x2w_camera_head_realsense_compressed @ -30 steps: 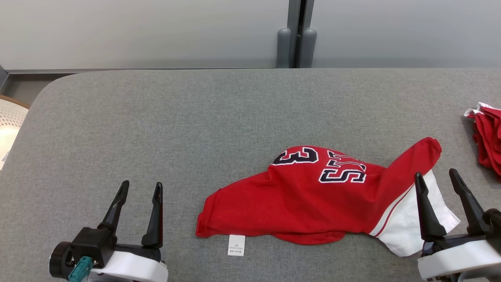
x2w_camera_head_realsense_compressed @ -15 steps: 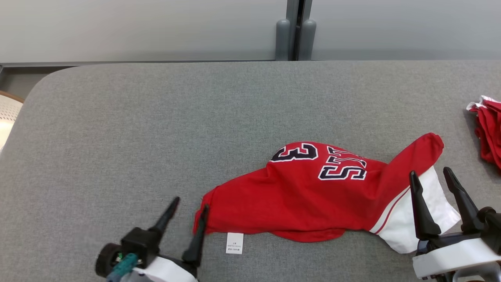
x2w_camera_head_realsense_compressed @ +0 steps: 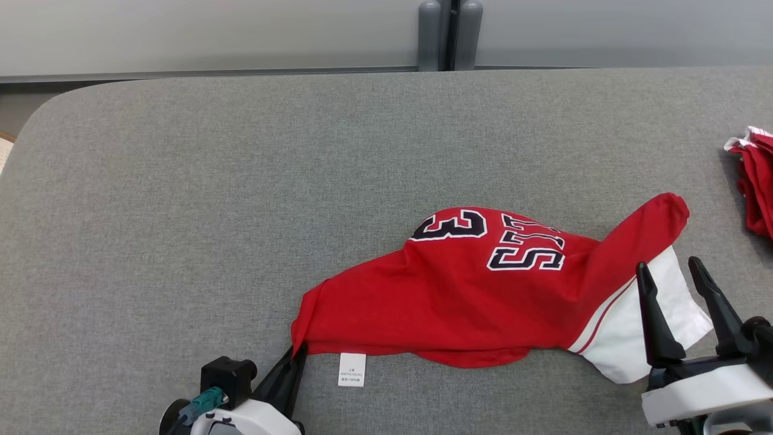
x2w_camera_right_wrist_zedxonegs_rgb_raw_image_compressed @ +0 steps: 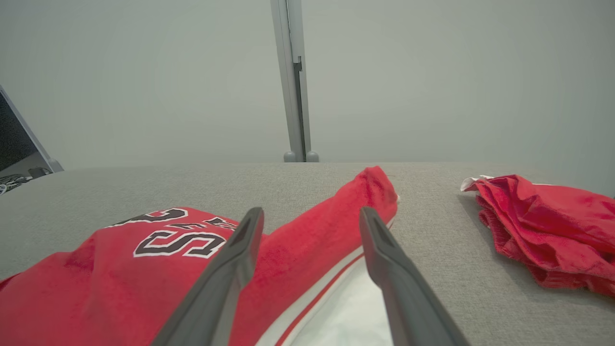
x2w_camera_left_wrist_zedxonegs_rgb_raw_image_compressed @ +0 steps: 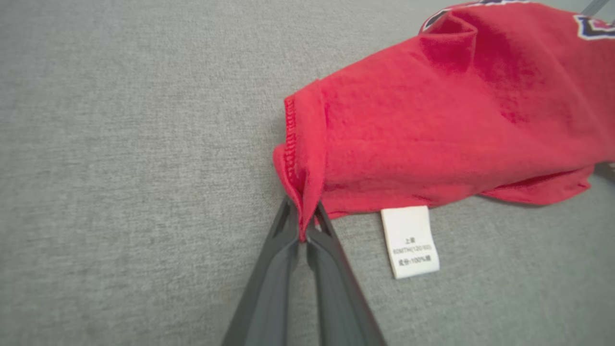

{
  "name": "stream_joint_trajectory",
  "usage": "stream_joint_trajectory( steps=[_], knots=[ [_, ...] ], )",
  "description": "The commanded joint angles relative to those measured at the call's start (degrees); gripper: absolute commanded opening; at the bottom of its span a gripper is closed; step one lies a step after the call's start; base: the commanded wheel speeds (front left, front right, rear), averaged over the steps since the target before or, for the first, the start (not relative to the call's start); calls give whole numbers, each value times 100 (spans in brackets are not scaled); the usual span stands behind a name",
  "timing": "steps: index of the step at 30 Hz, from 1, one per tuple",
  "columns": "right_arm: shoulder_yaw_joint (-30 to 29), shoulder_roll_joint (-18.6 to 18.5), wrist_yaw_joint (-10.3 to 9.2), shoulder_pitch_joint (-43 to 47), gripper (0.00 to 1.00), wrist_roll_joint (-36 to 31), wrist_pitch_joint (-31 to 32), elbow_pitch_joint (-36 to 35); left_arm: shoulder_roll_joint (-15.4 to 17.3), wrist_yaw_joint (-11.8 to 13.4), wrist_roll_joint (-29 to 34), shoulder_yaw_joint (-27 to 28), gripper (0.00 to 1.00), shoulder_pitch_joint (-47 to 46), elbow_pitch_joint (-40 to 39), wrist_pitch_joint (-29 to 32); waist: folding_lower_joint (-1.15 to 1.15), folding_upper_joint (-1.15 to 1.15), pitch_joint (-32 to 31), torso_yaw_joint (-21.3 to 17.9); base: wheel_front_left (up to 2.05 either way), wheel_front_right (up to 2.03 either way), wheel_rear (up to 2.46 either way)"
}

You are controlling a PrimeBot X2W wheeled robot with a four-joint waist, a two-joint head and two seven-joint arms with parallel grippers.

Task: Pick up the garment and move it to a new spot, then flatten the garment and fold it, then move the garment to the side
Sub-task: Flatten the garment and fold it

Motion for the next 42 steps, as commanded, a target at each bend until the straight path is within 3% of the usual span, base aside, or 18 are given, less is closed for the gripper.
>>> stream_joint_trajectory(
  steps=[1, 9, 15, 21, 22, 23, 24, 25, 28, 32, 42],
  knots=[
    [-61, -22, -2, -62, 100, 40, -29, 18, 60, -18, -43, 36, 0, -103, 33, -44, 0, 0, 11, 3, 0, 0, 0],
    [-590, -91, -2, 84, 100, 143, -57, 444, 127, 7, -68, 54, 0, -177, 29, -61, 0, 0, 77, -7, 0, 0, 0],
    [-980, -152, -1, -117, 100, 364, -134, 1645, 139, 34, -75, 48, 0, -283, -32, -98, 0, 0, 235, -8, 0, 0, 0],
    [-789, -237, -2, -587, 100, 599, -146, 2816, 154, 31, -63, 21, 0, -421, -56, -165, 0, 0, 412, 4, 0, 0, 0],
    [-719, -244, -2, -626, 83, 634, -127, 2927, 154, 29, -67, 19, 0, -445, -59, -185, 0, 0, 427, 13, 0, 0, 0],
    [-644, -232, -2, -643, 46, 676, -99, 3022, 153, 31, -80, 28, 0, -464, -67, -209, 0, 0, 436, 18, 0, 0, 0],
    [-588, -234, -1, -648, 28, 709, -82, 3091, 156, 36, -86, 33, 0, -473, -69, -226, 0, 0, 439, 22, 0, 0, 0],
    [-540, -246, -1, -644, 0, 746, -93, 3140, 155, 39, -93, 28, 0, -465, -78, -239, 0, 0, 437, 27, 0, 0, 0],
    [-482, -281, -6, -630, 0, 875, -166, 3156, 149, 50, -107, 30, 0, -426, -191, -290, 0, 0, 415, 36, 0, 0, 0],
    [-563, -413, -6, -642, 0, 930, -543, 2667, 191, 127, -168, 147, 0, -382, -513, -415, 0, 0, 326, 40, 0, 0, 0],
    [-701, -636, -3, -939, 0, 620, -792, 351, 450, 158, -612, 532, 0, -560, -2050, 87, 0, 0, 40, 26, 0, 0, 0]
  ],
)
